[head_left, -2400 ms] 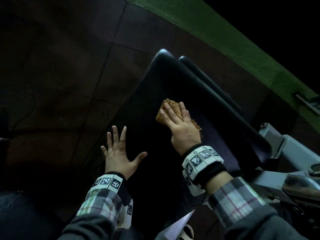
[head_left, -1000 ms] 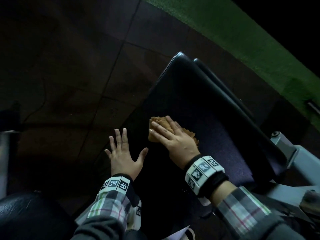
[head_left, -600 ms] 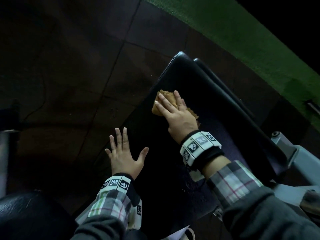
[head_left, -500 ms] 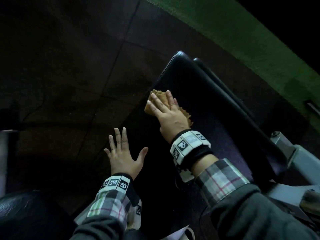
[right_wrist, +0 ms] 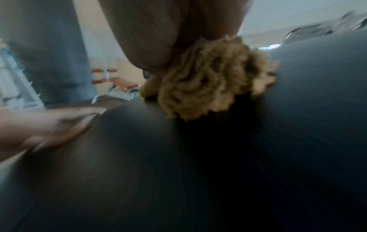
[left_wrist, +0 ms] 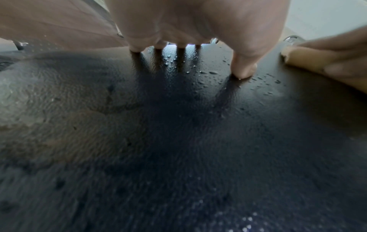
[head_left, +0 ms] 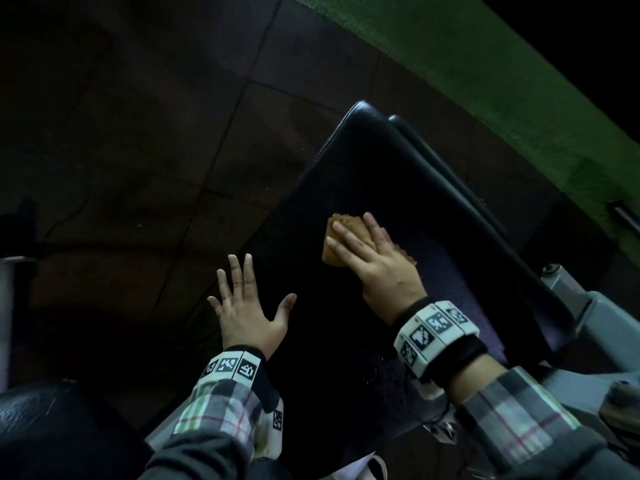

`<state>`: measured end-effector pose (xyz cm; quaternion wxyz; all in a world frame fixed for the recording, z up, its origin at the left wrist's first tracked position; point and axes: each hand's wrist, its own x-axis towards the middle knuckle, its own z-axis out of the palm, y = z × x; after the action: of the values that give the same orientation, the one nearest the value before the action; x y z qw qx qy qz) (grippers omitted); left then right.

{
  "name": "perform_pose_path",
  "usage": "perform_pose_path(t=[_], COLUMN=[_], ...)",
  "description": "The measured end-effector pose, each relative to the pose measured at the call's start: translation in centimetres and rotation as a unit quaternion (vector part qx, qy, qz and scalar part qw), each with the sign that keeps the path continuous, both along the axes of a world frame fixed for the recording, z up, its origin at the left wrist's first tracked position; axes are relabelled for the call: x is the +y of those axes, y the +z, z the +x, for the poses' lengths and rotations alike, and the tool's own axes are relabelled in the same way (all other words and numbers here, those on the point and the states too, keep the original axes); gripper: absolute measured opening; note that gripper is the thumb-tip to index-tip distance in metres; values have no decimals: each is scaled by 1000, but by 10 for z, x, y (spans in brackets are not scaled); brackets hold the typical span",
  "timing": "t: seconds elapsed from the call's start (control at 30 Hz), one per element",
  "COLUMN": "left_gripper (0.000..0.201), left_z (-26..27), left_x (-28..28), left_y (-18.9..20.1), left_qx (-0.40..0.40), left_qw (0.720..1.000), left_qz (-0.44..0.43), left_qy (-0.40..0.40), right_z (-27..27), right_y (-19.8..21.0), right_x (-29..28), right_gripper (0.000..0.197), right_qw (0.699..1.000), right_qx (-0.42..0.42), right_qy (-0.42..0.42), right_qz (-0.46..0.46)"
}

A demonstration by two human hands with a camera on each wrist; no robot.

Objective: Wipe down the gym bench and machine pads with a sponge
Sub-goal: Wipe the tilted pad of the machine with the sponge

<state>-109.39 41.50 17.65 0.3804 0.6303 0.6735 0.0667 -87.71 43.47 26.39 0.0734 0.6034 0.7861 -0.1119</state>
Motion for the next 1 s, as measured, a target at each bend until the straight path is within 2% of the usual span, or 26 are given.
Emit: perform_pose_path(t=[0.13,0.3,0.47,0.6,0.67,0.73,0.83,0.9,1.0], left_gripper=[106,106,106,105,97,84,71,70,76], left_z=[0,2,1,-1,-1,-2,-6,-7,-7], left_x=[0,0,-1,-1,0,0,-5,-9,-13], left_y=[0,1,0,1,3,5,5,5,2], left_qx=[5,7,4,14,21,22,32,40,43], left_qw=[1000,1000,1000,1000,1000,999,988,974,963], left_qz=[-1,5,12,15,1,-15,-53,-83,-101], left_qy=[0,2,4,-3,-3,25,142,208,245], right_z=[-16,-49,-57,-36,-22,-11,-3,-7,-27], right_y=[14,6,-12,-21,-18,-13,-6,-6,-3], right_x=[38,55,20,-10,-18,-17,-1,14,40], right_gripper=[73,67,52,52,51,52,55,57,61], right_qw=[998,999,997,996,995,996,996,995,997], right_qx=[24,2,36,38,52,50,45,67,70], right_qy=[-53,-18,52,83,81,53,15,7,10], right_qz=[-39,-49,-44,-8,25,50,75,69,20])
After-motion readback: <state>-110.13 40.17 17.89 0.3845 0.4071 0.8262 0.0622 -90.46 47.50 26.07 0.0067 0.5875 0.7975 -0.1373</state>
